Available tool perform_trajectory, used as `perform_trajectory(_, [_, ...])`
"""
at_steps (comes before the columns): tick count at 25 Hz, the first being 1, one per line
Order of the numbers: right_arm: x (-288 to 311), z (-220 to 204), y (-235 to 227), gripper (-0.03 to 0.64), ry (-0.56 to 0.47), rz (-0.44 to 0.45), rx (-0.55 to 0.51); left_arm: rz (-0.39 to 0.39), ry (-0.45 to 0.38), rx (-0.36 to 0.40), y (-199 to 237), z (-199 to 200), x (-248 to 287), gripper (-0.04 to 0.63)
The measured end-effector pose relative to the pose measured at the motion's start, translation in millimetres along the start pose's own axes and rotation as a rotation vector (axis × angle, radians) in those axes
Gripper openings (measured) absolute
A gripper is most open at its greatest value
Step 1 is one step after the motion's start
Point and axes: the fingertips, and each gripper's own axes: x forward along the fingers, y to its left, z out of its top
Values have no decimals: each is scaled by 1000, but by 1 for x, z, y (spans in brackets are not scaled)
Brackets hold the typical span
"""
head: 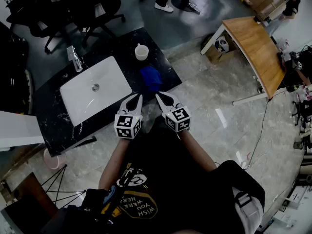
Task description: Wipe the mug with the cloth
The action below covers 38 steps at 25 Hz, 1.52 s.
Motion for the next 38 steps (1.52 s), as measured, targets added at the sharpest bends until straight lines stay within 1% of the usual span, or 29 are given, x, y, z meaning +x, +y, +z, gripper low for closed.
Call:
perform_trajectory(7, [-1, -5, 2, 2, 7, -2, 5, -4, 1, -12, 1, -3, -2, 2])
perform_trajectory(13, [-5, -13, -2, 2, 23, -21, 20, -26, 4, -22, -2, -6, 2, 2])
perform_trajectory(17, [4, -26, 2, 2, 53, 4, 52, -29, 10, -43, 2, -12, 6, 2])
perform_trajectory(20, [4, -23, -3, 2, 70, 7, 11, -45, 12, -60, -4, -9, 18, 2])
perform_trajectory(25, [26, -30, -29, 3, 127, 9, -30, -63, 37, -46, -2, -13, 43, 2])
perform_trajectory(26, [34, -32, -36, 8, 138, 8, -38, -61, 41, -43, 2, -15, 48, 2])
perform_trajectory(28, [53, -37, -49, 76, 179, 11, -49, -44, 73, -32, 13, -25, 59, 2])
perform_trajectory(30, [74, -49, -62, 122, 243, 16, -67, -8, 128, -15, 26, -38, 69, 2])
perform_trajectory(32, [92, -55, -74, 158, 292, 29, -88, 18, 155, -15, 34, -42, 75, 2])
perform_trajectory(36, [112, -37, -84, 167, 280, 64, -128, 62, 153, -39, 50, -31, 77, 2])
perform_trajectory(38, [120, -39, -87, 167, 294, 76, -156, 90, 146, -54, 62, -27, 78, 2])
